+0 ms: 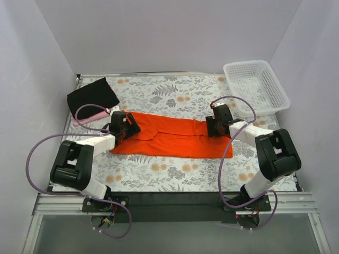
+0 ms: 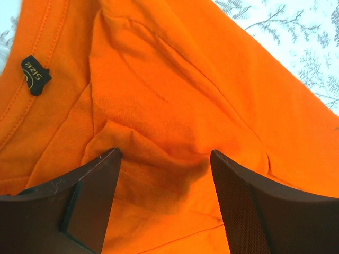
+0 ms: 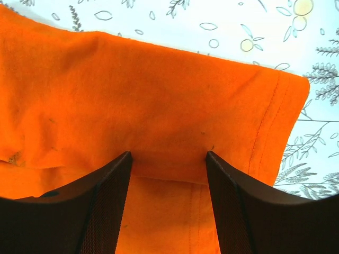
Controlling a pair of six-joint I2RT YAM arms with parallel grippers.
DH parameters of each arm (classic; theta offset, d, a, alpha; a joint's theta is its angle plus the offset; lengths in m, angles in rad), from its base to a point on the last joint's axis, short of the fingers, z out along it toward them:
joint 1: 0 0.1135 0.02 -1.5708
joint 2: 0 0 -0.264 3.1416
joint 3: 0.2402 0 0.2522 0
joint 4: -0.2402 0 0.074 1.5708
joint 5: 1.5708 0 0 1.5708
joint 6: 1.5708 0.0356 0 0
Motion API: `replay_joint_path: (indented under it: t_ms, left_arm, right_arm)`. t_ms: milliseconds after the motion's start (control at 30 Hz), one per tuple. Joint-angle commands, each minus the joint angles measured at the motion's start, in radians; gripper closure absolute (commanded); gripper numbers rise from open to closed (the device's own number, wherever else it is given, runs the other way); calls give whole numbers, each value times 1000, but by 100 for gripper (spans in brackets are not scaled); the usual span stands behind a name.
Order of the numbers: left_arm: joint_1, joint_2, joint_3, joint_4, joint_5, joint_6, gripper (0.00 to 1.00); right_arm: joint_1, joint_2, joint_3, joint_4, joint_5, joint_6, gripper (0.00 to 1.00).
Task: Fold and stack the t-shirts
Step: Fold the tshirt
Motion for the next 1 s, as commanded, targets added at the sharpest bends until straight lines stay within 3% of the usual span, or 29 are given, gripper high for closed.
replay_joint_path:
  t_ms: [0, 633, 967]
  left_arm:
    - [-3, 65, 27, -40, 12, 20, 36]
    - [-24, 446, 476, -115, 76, 134, 37]
    - [-26, 615, 698, -160, 78, 154, 36]
  right_arm:
    - [33, -10, -60, -51, -29, 23, 47]
    - [136, -29, -21, -164, -94, 22, 46]
    - [269, -99, -57, -207, -148, 78, 46]
